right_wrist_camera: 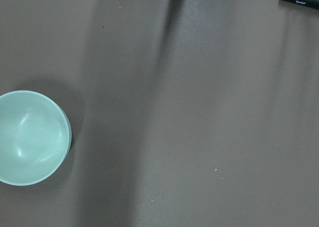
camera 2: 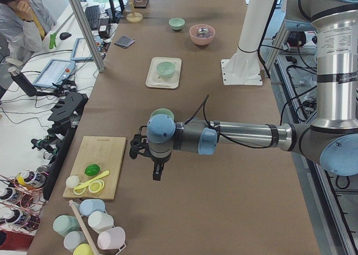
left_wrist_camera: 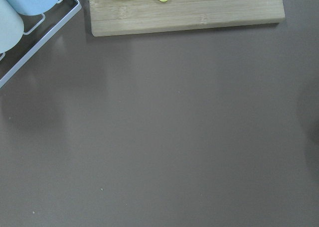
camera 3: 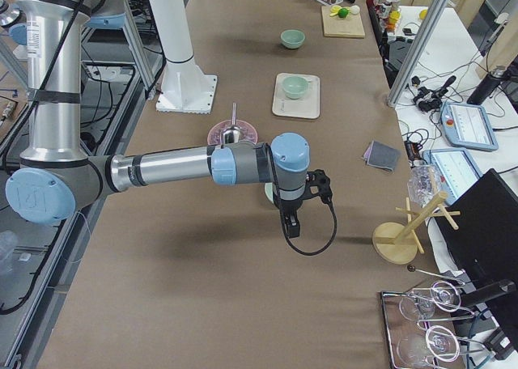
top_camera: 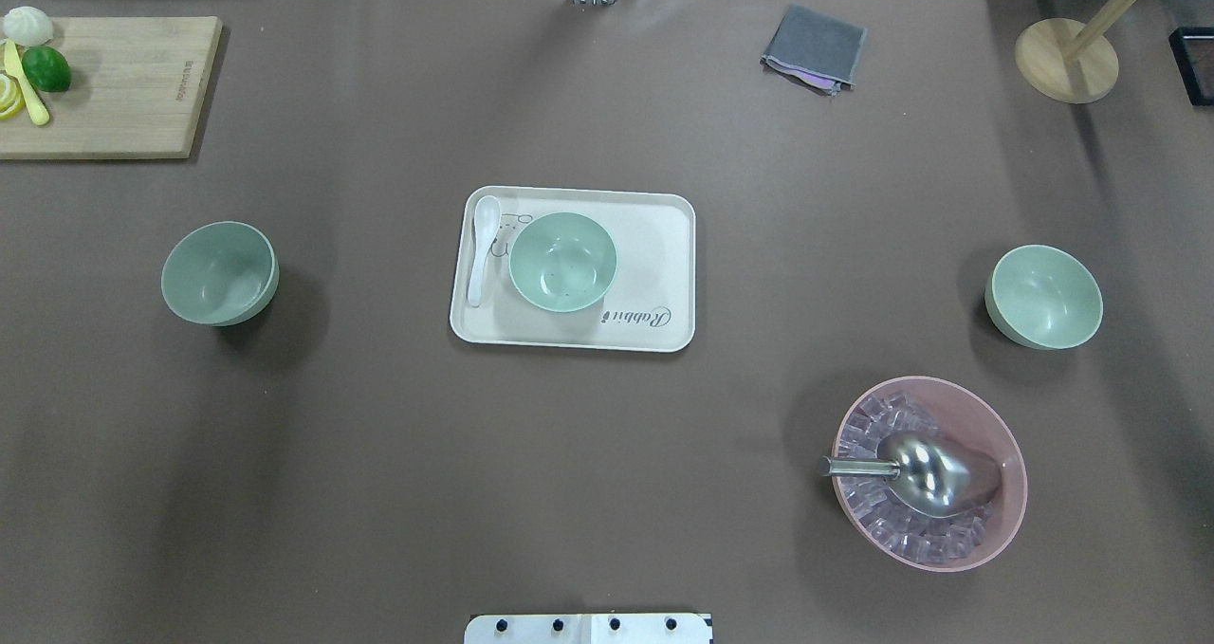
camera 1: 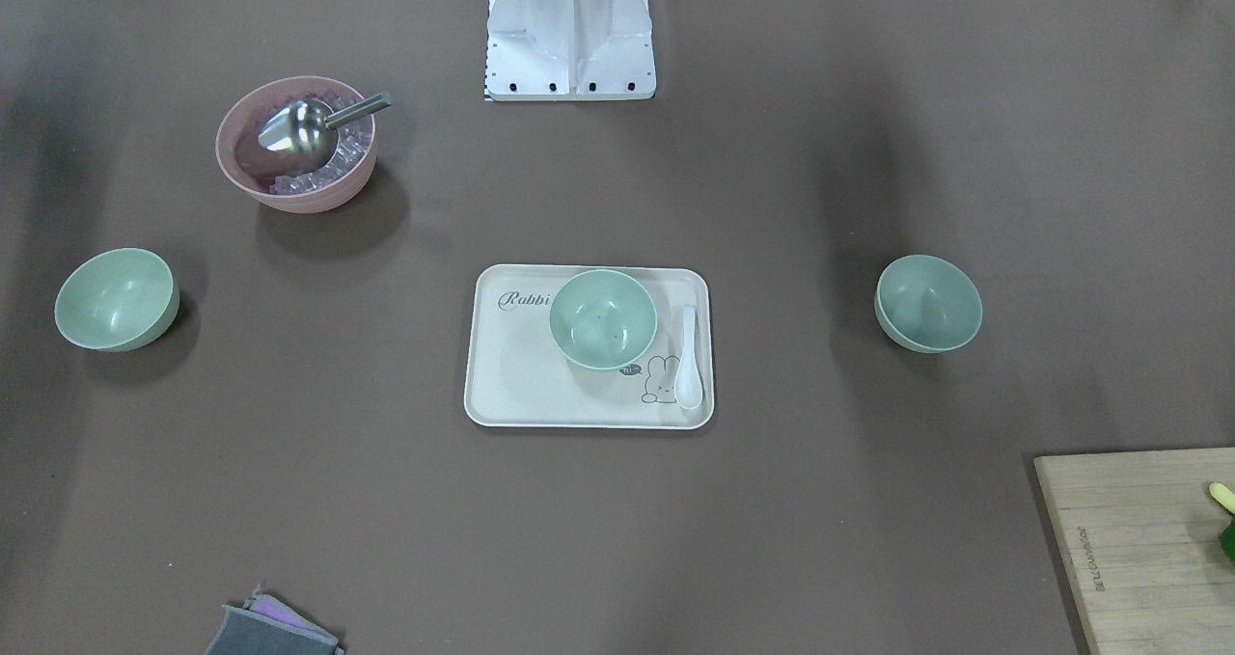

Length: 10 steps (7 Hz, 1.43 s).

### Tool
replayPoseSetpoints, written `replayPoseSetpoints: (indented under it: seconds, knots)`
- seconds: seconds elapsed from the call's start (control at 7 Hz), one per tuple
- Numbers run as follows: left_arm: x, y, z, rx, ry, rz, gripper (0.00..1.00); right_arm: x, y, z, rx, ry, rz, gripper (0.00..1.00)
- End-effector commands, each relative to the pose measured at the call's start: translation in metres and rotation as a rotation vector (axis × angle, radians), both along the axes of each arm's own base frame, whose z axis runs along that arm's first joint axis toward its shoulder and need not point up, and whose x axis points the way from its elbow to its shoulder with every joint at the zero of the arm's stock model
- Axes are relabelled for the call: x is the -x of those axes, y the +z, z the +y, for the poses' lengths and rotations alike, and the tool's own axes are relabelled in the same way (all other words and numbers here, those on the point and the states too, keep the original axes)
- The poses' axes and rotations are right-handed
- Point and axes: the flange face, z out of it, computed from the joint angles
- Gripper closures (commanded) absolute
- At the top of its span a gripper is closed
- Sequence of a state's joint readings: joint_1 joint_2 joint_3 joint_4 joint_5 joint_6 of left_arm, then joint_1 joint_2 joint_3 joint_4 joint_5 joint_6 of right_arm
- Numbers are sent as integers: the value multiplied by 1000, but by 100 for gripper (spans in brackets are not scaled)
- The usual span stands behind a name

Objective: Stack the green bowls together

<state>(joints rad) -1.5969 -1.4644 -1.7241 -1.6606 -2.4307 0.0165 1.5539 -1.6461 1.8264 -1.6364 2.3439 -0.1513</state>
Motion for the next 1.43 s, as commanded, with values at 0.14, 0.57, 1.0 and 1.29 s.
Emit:
replayPoseSetpoints:
  seconds: [0.14, 0.57, 1.0, 1.29]
  knots:
    - [0, -3, -2, -2, -4, 1, 1, 0, -8, -1, -17, -1, 0, 0]
    - [1, -24, -7, -82, -9, -6, 1, -1, -7, -2, -19, 0, 11, 0]
    - [6, -35, 1, -143, -20, 0, 1, -5, -10, -10, -117, 11, 72, 0]
    - [5, -25, 0, -126, -18, 1, 1, -6, 11, 1, -149, 14, 75, 0]
